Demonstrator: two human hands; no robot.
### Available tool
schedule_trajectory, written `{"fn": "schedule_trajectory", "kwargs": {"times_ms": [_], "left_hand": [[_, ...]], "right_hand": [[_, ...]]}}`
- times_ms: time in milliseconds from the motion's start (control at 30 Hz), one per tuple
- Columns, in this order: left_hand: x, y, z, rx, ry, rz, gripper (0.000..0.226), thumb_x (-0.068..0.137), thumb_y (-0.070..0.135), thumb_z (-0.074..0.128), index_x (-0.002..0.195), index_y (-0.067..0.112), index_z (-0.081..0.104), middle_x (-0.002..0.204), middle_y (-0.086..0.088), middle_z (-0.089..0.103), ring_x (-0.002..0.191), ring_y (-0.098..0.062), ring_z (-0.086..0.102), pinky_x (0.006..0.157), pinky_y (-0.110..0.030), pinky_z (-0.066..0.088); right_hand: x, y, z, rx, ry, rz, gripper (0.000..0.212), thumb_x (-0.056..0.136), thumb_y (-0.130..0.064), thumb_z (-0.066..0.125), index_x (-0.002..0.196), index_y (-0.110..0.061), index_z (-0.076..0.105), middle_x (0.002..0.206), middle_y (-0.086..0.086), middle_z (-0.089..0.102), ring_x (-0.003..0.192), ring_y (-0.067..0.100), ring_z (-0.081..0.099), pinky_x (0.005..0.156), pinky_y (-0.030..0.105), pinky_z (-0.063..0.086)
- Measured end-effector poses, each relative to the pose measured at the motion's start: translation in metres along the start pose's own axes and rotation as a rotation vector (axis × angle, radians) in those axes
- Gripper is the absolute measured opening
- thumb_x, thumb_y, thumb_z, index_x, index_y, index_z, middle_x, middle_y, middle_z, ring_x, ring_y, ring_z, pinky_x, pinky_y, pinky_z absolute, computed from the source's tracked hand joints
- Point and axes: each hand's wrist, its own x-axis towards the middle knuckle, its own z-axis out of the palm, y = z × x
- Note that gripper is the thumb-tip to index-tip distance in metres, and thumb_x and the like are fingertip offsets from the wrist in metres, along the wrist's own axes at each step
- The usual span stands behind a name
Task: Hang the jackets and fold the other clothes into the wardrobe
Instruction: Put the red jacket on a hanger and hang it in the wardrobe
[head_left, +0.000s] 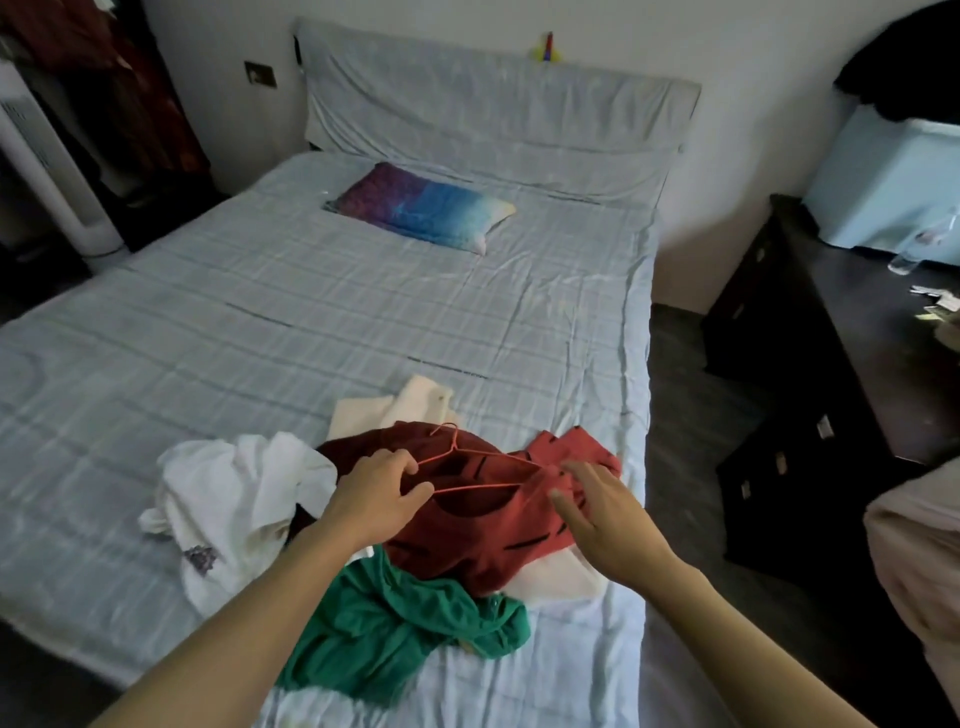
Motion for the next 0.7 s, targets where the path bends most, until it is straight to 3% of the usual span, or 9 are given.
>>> {"fn": "schedule_trajectory", "kwargs": {"times_ms": [167,333,700], "left_hand": [[0.02,0.013,0.024,0.0,-0.025,-0.046,0.039,0.092,0.055,0.055,0.118,0.027,0.057,0.123,0.007,0.055,0.111,-0.018,0.054,0.094,-0.044,0.048],[0.033,0.028,0.043,-0.005,-0.009,-0.127,0.041,0.092,0.055,0.055,0.122,0.026,0.057,0.121,0.007,0.056,0.099,-0.017,0.057,0.091,-0.041,0.05],[0.075,0.011,0.088,-0.004,-0.081,-0.189,0.04,0.092,0.053,0.056,0.121,0.024,0.058,0.118,0.003,0.057,0.107,-0.019,0.055,0.093,-0.041,0.048]], "right_hand": [[0.033,0.036,0.005,0.031,-0.049,-0.023,0.032,0.099,-0.045,0.047,0.124,-0.026,0.054,0.123,-0.003,0.059,0.119,0.018,0.049,0.098,0.036,0.041],[0.068,0.076,0.006,0.035,-0.137,-0.021,0.045,0.098,-0.047,0.047,0.135,-0.021,0.049,0.13,0.005,0.057,0.124,0.023,0.048,0.102,0.037,0.04],[0.135,0.11,0.039,-0.014,-0.257,-0.011,0.052,0.088,-0.045,0.057,0.134,-0.02,0.05,0.122,0.007,0.059,0.117,0.027,0.055,0.098,0.039,0.044]]}}
